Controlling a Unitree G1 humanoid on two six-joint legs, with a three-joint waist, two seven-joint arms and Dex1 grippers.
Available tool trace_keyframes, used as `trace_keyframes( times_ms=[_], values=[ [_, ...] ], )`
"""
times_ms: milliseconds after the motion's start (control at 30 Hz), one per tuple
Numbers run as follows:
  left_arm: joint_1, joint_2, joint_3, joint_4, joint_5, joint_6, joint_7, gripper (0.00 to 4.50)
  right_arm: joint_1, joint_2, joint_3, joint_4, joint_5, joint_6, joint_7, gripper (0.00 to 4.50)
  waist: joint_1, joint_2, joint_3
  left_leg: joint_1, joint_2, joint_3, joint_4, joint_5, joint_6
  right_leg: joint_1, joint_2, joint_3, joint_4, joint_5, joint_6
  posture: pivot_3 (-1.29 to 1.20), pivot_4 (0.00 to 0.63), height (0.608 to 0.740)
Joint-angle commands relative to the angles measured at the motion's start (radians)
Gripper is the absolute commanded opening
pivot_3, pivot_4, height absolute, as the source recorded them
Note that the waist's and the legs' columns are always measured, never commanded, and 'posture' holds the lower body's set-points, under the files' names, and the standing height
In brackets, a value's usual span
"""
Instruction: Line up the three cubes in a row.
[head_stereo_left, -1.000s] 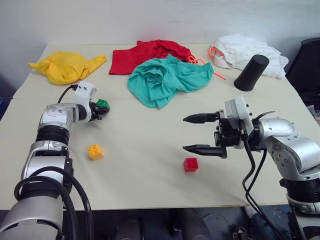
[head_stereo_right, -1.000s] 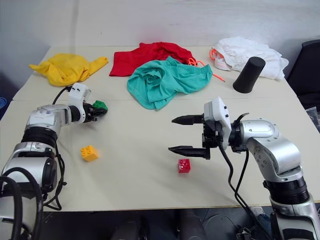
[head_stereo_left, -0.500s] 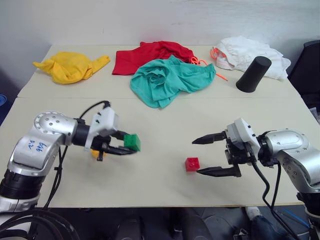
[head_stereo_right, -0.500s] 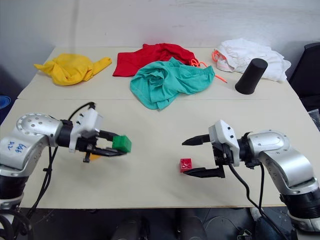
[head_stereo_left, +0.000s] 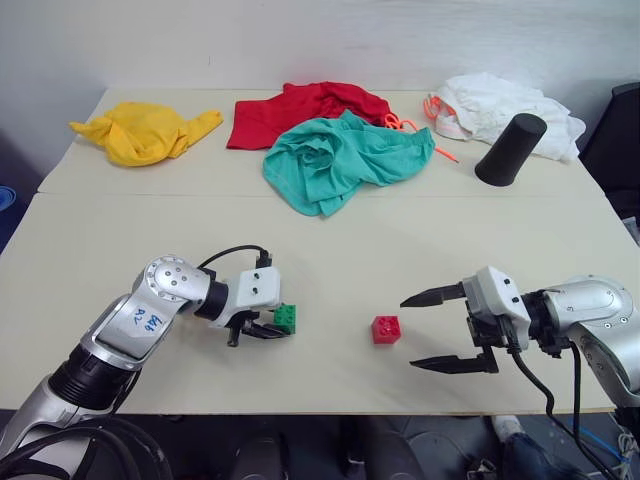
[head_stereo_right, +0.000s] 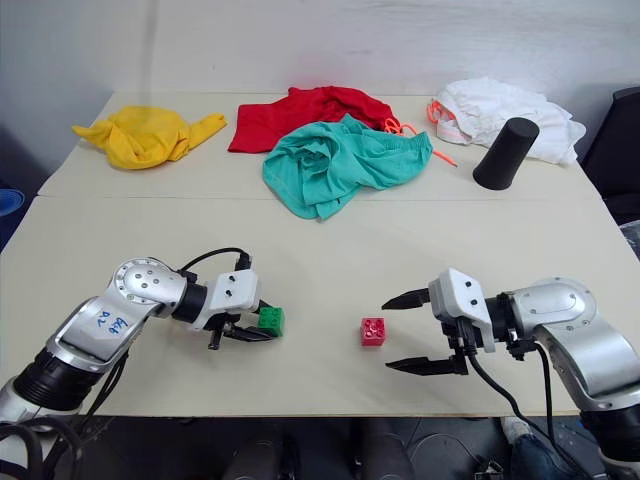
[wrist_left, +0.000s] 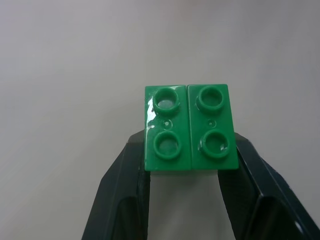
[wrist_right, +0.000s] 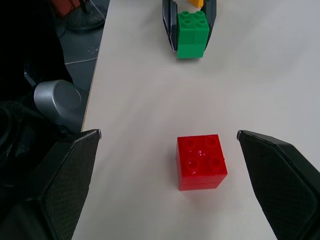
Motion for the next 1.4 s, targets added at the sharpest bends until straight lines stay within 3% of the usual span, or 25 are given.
trace_keyframes(
  times_ms=[33, 733, 800, 933, 1067, 1167, 1300, 1400],
  values=[
    [0.013, -0.004, 0.009, 0.007, 0.015, -0.045, 0.005, 1.50, 0.009, -0.009, -0.044, -0.011, 0.015, -0.005, -0.012, 4.50, 0.000, 0.000, 0.000, 0.000, 0.000, 0.000, 0.000, 0.000, 0.000, 0.000, 0.000, 0.000, 0.000, 0.000, 0.000, 0.00, 0.150, 0.740],
    [0.052, -0.061, -0.016, 0.113, 0.055, -0.211, -0.027, 1.50, -0.019, 0.007, -0.032, -0.002, 0.035, 0.016, -0.046, 4.50, 0.001, 0.000, 0.000, 0.000, 0.000, 0.000, 0.001, 0.000, 0.000, 0.000, 0.000, 0.000, 0.000, 0.000, 0.000, 0.00, 0.150, 0.740],
    [0.056, -0.063, -0.010, 0.112, 0.053, -0.205, -0.024, 2.26, -0.029, 0.011, -0.029, -0.008, 0.044, 0.028, -0.054, 4.50, 0.002, 0.000, 0.000, 0.000, 0.000, 0.000, 0.001, 0.000, 0.000, 0.000, 0.000, 0.000, 0.000, 0.000, 0.000, 0.00, 0.150, 0.740],
    [0.060, -0.048, 0.027, 0.090, 0.024, -0.166, -0.032, 3.33, -0.038, 0.016, -0.020, -0.013, 0.051, 0.039, -0.059, 4.50, 0.002, 0.000, 0.000, 0.000, 0.000, 0.000, 0.002, 0.000, 0.000, 0.000, -0.001, 0.000, 0.000, 0.000, 0.000, 0.00, 0.150, 0.740],
    [0.079, 0.009, 0.131, 0.020, -0.056, -0.071, -0.045, 4.48, -0.049, 0.026, -0.009, -0.014, 0.053, 0.048, -0.056, 4.50, -0.003, 0.000, 0.000, 0.000, 0.001, 0.000, 0.002, 0.000, 0.000, 0.000, -0.001, 0.000, 0.001, 0.000, 0.000, 0.00, 0.150, 0.740],
    [0.100, 0.047, 0.181, -0.021, -0.097, -0.029, -0.050, 4.48, -0.056, 0.031, -0.005, -0.012, 0.053, 0.051, -0.054, 4.50, -0.003, 0.000, 0.000, 0.000, 0.002, 0.000, 0.001, -0.001, 0.000, 0.000, 0.000, 0.000, 0.001, 0.000, 0.000, 0.00, 0.150, 0.740],
    [0.272, 0.202, 0.564, -0.118, -0.242, 0.106, -0.102, 4.48, -0.109, 0.046, 0.020, 0.034, 0.053, 0.046, -0.018, 4.50, -0.019, 0.000, 0.000, 0.000, 0.003, 0.000, 0.001, -0.001, -0.001, -0.001, 0.000, 0.000, 0.001, 0.000, 0.000, 0.00, 0.150, 0.740],
    [0.427, 0.232, 0.830, -0.144, -0.294, 0.185, -0.123, 4.48, -0.160, 0.053, 0.032, 0.066, 0.058, 0.043, 0.011, 4.50, -0.027, 0.000, 0.001, 0.000, 0.003, 0.000, 0.001, -0.002, -0.001, -0.001, -0.001, -0.002, 0.001, -0.001, -0.001, 0.00, 0.150, 0.740]
  ],
)
